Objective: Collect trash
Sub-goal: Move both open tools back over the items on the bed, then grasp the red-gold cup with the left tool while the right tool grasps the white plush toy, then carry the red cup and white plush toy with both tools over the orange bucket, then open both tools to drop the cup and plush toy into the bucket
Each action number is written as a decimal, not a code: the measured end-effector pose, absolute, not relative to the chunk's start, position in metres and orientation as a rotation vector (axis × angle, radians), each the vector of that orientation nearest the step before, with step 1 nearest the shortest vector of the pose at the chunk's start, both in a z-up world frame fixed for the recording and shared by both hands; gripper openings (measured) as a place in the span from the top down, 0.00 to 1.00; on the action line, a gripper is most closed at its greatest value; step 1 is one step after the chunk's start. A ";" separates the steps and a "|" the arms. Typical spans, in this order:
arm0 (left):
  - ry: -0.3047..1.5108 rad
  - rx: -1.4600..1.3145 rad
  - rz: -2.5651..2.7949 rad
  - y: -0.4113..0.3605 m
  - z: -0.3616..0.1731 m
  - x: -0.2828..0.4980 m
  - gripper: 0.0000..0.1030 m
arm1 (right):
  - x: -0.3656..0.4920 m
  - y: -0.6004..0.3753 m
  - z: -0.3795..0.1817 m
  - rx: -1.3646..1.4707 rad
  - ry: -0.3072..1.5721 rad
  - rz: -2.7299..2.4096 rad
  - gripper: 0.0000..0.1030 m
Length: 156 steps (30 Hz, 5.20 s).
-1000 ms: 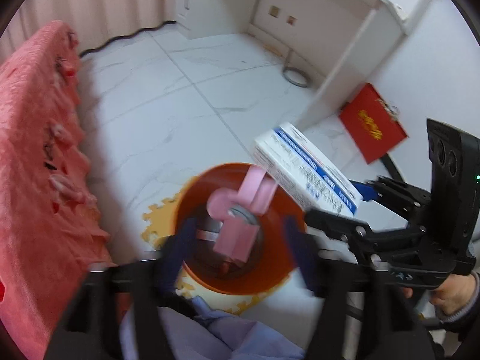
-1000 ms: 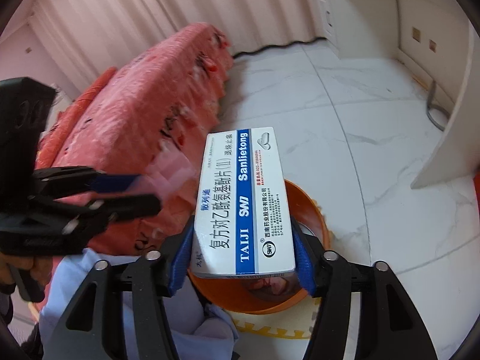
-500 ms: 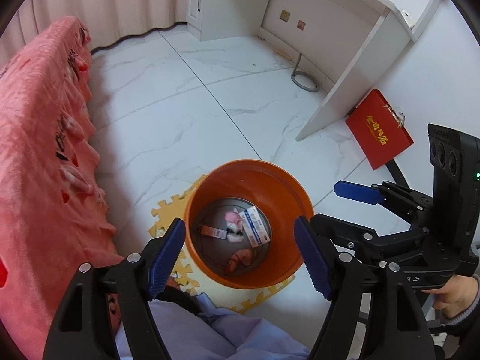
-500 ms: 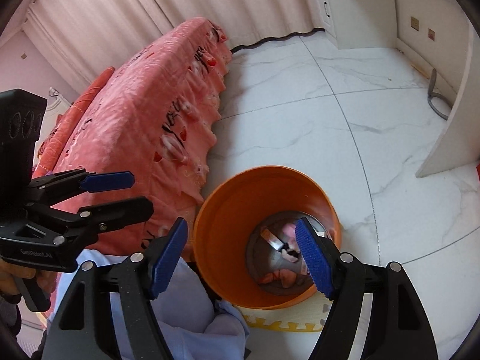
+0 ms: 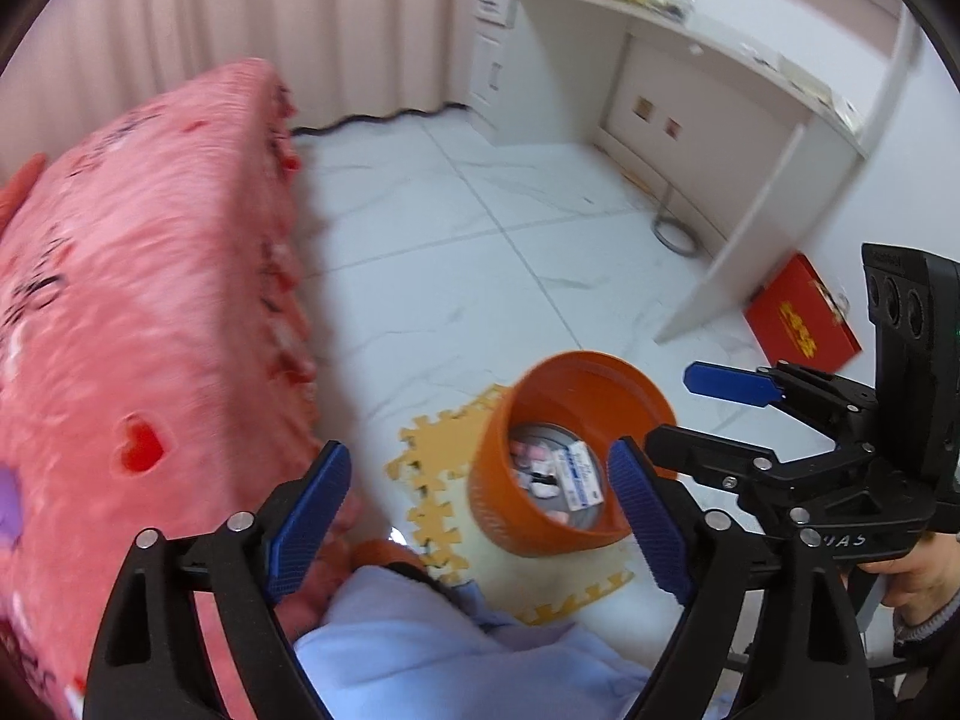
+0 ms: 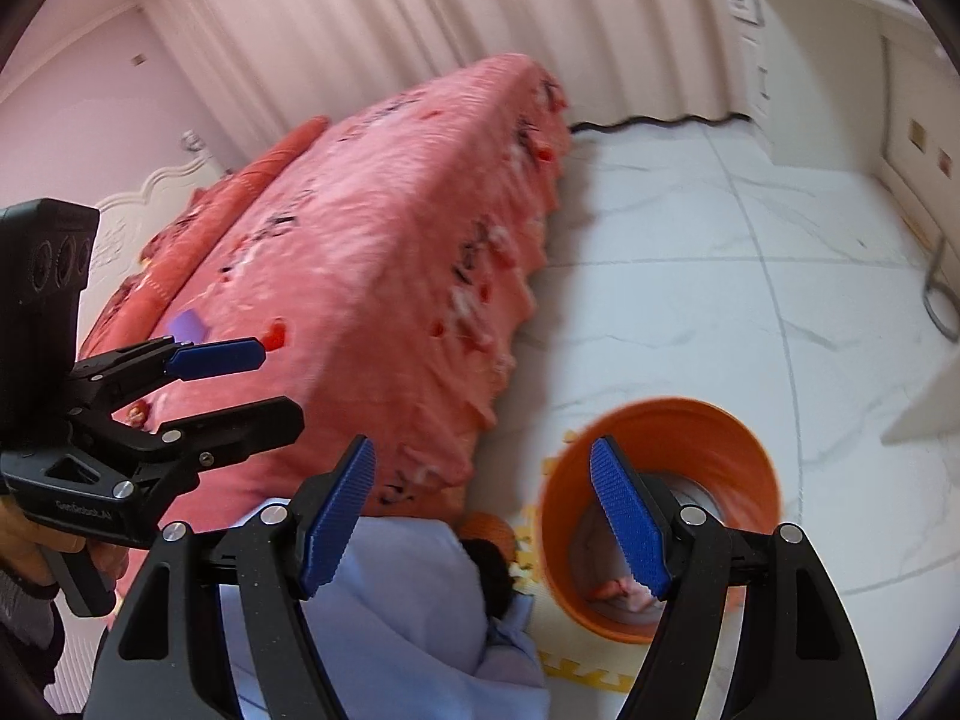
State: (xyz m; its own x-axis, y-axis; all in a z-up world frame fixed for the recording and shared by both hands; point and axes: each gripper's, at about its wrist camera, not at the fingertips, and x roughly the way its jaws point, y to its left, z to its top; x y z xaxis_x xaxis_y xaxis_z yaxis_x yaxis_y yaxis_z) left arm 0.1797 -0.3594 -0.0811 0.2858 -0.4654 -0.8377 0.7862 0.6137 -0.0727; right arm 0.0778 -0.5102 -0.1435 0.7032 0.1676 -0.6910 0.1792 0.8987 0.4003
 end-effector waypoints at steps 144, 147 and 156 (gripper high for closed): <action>0.947 0.321 -0.934 -0.320 -0.070 0.153 0.47 | 0.061 -0.479 -0.131 0.437 0.767 0.023 0.72; 0.969 0.362 -0.993 -0.351 -0.081 0.150 0.47 | 0.048 -0.508 -0.145 0.467 0.781 -0.042 0.71; 1.026 0.449 -1.116 -0.420 -0.111 0.143 0.47 | 0.026 -0.574 -0.181 0.555 0.804 -0.169 0.71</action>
State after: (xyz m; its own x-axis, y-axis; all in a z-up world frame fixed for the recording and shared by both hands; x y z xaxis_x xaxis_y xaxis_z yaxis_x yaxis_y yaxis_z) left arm 0.1433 -0.4201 -0.1109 0.0713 -0.5197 -0.8514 0.8921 0.4150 -0.1786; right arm 0.0263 -0.5736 -0.1808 0.6890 0.0631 -0.7220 0.3477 0.8453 0.4057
